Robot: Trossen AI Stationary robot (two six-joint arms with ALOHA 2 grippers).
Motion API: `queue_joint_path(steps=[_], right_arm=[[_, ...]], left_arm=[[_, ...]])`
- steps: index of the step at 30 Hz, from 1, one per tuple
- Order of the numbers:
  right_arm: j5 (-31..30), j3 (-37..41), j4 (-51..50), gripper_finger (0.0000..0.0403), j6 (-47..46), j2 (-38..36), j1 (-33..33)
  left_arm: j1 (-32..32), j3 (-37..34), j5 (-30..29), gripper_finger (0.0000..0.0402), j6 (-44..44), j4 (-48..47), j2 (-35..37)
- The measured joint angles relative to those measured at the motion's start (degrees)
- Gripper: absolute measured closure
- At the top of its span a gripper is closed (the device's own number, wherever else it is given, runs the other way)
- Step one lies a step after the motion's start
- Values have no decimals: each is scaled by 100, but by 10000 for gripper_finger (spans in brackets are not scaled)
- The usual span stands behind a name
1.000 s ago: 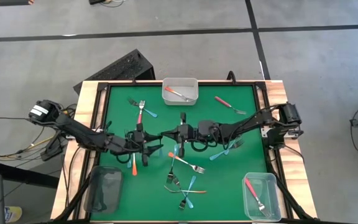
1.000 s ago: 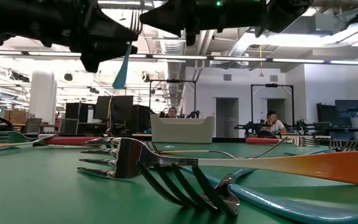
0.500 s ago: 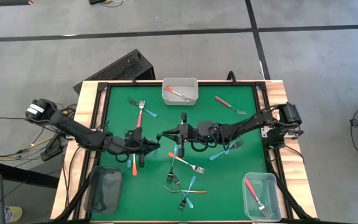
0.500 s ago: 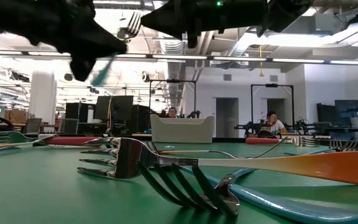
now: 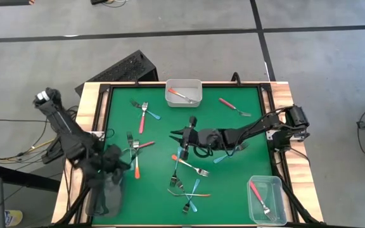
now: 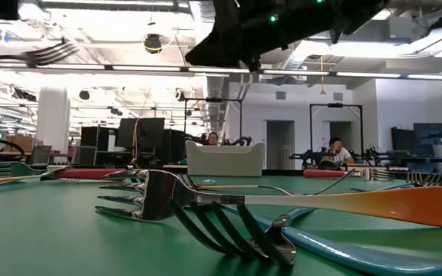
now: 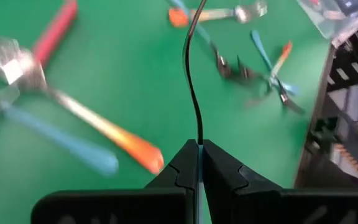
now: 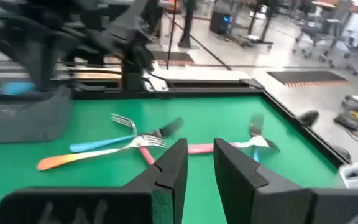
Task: Sort silverware by color (type)
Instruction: Put the blue fork into the black transparent bin, then put the pink fork into the transparent bin
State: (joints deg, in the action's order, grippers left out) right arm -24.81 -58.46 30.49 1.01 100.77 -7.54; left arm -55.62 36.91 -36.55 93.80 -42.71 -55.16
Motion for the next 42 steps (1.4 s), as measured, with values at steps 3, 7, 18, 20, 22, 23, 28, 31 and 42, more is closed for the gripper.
queue_joint_path(steps=[3,7,18,20,22,23,28,31,42], right_arm=[[-29,0,-38,299,-84,0,20],[-36,0,-47,299,-75,0,45],[-32,0,-47,298,-201,0,55],[-16,0,-49,298,-292,0,67],[-4,0,-48,298,-413,0,90],[-3,0,-49,298,-456,0,94],[-3,0,-12,298,-428,2,157],[28,1,14,298,-422,-30,227],[-50,1,-2678,298,-428,-1048,9]], left_arm=[[-597,0,-16,401,779,6,-186],[-1187,110,-2,401,1411,-32,-435],[-2122,1198,832,401,2772,-1466,-1350],[-2117,1198,892,401,2800,-1473,-1483],[-2030,1198,887,399,2802,-1439,-1621],[-1967,1198,910,395,2802,-1433,-1688],[-1741,1198,1239,367,2760,-1505,-2011],[-1654,1198,1275,342,2687,-1729,-2178],[-1224,1196,1150,254,2483,-2182,-2116]])
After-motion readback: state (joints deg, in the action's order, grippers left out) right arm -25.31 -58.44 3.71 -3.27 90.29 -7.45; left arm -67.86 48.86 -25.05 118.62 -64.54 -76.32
